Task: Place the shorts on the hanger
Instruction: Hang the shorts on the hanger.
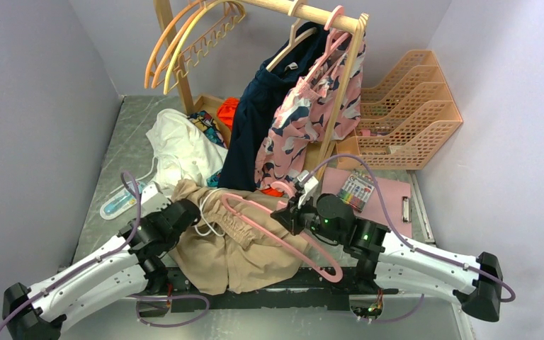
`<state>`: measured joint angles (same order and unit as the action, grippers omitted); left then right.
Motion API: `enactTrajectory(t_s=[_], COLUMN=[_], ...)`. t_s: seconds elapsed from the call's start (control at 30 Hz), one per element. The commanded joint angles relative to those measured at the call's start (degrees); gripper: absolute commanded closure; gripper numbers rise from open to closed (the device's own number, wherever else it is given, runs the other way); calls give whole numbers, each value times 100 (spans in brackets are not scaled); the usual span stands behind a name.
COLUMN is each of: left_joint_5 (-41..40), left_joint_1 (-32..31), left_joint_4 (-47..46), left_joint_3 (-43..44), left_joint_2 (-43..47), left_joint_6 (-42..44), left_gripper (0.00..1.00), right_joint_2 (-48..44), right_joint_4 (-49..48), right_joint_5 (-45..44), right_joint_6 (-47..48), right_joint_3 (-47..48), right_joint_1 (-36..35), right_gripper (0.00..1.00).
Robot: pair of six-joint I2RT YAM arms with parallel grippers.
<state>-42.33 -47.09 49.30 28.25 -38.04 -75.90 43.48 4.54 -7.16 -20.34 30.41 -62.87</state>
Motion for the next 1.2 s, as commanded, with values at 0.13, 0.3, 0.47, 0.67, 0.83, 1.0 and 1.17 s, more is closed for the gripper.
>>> enactTrajectory(t_s=[0.13, 0.3, 0.47, 0.67, 0.83, 1.0, 1.17], left_joint_5=[-220, -225, -227, -248, -183, -371, -618], left_joint_1=[-24, -24, -25, -24, -25, -20, -25], left_joint_4=[-401, -427, -360, -333, -446, -292, -167], left_joint_3=[-102, -234, -207, -62, 28, 323, 779], left_joint_2=[57, 424, 674, 792, 863, 918, 999], left_joint_6=[-435, -441, -419, -255, -61, 137, 525], left_gripper=[93, 93, 93, 93, 93, 93, 93], right_joint_2=[-222, 366, 1058, 1206, 1448, 1416, 764], right_joint_4=[-862, -636, -520, -1336, -2128, -1938, -739], right_joint_5=[26, 124, 573, 1415, 2254, 3245, 3221], right_joint_6=[35, 200, -3, -379, -639, -349, 311], right_joint_3=[6, 449, 640, 360, 341, 437, 594], right_joint_1=[65, 110, 128, 176, 248, 255, 257], right_gripper=[100, 100, 100, 100, 100, 100, 100])
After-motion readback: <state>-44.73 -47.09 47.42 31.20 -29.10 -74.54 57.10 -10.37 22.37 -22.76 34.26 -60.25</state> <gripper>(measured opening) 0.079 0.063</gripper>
